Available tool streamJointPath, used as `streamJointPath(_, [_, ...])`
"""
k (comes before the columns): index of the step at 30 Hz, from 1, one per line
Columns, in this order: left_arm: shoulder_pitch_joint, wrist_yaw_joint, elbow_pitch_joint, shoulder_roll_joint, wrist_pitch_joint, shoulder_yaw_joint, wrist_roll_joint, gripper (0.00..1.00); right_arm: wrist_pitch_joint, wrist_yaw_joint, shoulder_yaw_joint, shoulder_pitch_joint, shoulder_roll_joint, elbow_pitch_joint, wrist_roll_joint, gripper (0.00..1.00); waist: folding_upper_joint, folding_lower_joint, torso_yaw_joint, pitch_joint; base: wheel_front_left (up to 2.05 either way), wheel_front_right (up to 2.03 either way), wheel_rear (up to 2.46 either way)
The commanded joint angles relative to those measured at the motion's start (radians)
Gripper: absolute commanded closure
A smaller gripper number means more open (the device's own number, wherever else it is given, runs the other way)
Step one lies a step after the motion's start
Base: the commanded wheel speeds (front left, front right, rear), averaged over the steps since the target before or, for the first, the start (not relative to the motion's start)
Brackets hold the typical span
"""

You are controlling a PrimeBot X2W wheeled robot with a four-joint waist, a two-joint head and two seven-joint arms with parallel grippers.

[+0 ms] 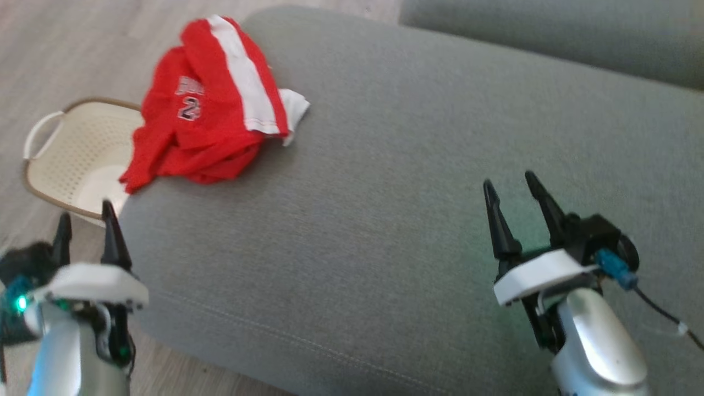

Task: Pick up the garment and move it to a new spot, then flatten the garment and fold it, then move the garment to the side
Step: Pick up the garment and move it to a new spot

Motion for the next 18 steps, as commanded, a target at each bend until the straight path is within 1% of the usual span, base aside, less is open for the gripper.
streamJointPath(1, [-0.059, -0.008, -0.018, 0.036, -0.012, 0.033, -0.006, 0.00, -0.011, -0.001, 0.024, -0.047, -0.003, -0.036, -0.010, 0.00, 0.0000, 0.0000, -0.044, 0.051, 0.00, 0.00, 0.00])
streamJointPath(4, [-0.125, -0.026, 0.021, 0.048, -0.012, 0.033, -0.016, 0.00, -0.011, -0.001, 0.032, -0.068, -0.009, -0.051, -0.024, 0.00, 0.0000, 0.0000, -0.074, 0.094, 0.00, 0.00, 0.00])
streamJointPath(8, [-0.232, -0.046, 0.094, 0.085, -0.012, 0.031, -0.037, 0.00, -0.011, -0.001, 0.049, -0.098, -0.017, -0.076, -0.034, 0.00, 0.0000, 0.0000, -0.112, 0.150, 0.00, 0.00, 0.00])
streamJointPath(12, [-0.361, -0.058, 0.185, 0.144, -0.012, 0.014, -0.078, 0.00, -0.011, -0.001, 0.069, -0.127, -0.024, -0.098, -0.037, 0.00, 0.0000, 0.0000, -0.141, 0.200, 0.00, 0.00, 0.00])
streamJointPath(14, [-0.418, -0.060, 0.228, 0.160, -0.012, -0.012, -0.098, 0.00, -0.011, -0.001, 0.078, -0.140, -0.025, -0.108, -0.037, 0.00, 0.0000, 0.0000, -0.154, 0.220, 0.00, 0.00, 0.00])
streamJointPath(18, [-0.509, -0.061, 0.301, 0.196, -0.012, -0.115, -0.173, 0.00, -0.011, -0.001, 0.094, -0.158, -0.022, -0.126, -0.038, 0.00, 0.0000, 0.0000, -0.178, 0.254, 0.00, 0.00, 0.00])
